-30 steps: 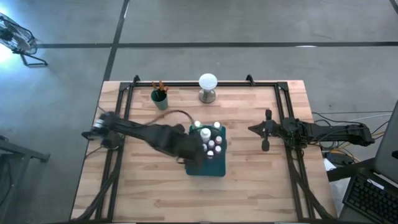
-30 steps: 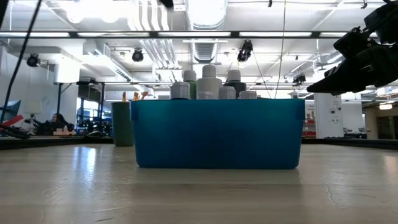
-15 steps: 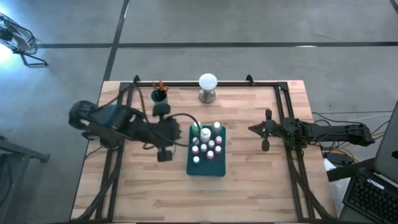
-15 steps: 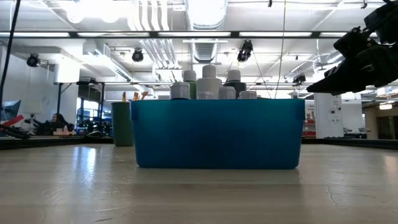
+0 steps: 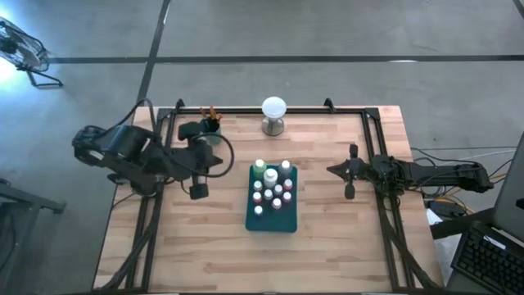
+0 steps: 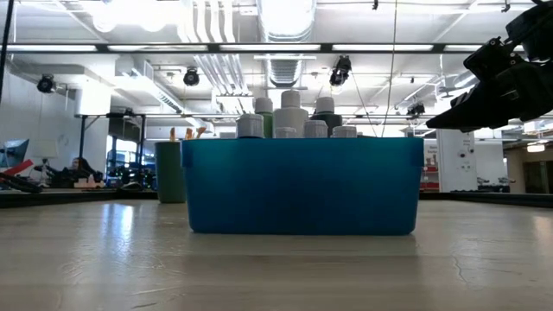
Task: Pick & Place Paint Supplies
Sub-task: Return to Home Position
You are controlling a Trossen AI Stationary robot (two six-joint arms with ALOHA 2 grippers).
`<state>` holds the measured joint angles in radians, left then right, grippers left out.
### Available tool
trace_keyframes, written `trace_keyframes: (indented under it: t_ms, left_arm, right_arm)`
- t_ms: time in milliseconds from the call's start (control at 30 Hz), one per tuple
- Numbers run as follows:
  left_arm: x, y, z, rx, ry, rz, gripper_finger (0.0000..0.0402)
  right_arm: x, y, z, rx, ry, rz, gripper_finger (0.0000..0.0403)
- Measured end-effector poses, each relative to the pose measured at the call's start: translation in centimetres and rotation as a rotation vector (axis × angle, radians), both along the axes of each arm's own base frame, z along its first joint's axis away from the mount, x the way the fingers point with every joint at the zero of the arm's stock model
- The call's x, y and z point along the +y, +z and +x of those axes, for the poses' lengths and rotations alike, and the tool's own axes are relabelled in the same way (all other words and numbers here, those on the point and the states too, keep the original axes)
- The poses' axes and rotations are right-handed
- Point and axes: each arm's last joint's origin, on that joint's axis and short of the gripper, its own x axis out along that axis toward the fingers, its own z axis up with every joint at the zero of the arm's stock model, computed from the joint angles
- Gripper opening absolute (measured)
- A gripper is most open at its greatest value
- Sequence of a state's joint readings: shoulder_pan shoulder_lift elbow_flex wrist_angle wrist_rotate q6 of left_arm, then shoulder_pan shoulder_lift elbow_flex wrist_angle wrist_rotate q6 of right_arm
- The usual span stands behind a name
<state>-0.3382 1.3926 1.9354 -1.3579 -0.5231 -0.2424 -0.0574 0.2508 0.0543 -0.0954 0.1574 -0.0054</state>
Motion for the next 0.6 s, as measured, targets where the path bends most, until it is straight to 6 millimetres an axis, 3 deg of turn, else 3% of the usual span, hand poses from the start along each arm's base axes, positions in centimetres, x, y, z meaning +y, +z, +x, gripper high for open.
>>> trace_keyframes:
  t_ms: [200, 300, 600]
  left_arm:
    - [0.9, -1.3, -2.5, -0.082, 0.036, -0.050, 0.0001]
    - [1.4, -3.0, -3.6, -0.176, 0.013, -0.051, 0.0001]
    - [2.2, -12.9, -6.4, -0.459, -0.172, -0.020, 0.0001]
  right_arm:
    - [0.0, 0.0, 0.0, 0.000, 0.000, 0.000, 0.0008]
    - [0.0, 0.0, 0.0, 0.000, 0.000, -0.001, 0.0008]
    - [0.0, 0.0, 0.0, -0.001, -0.001, 0.004, 0.0008]
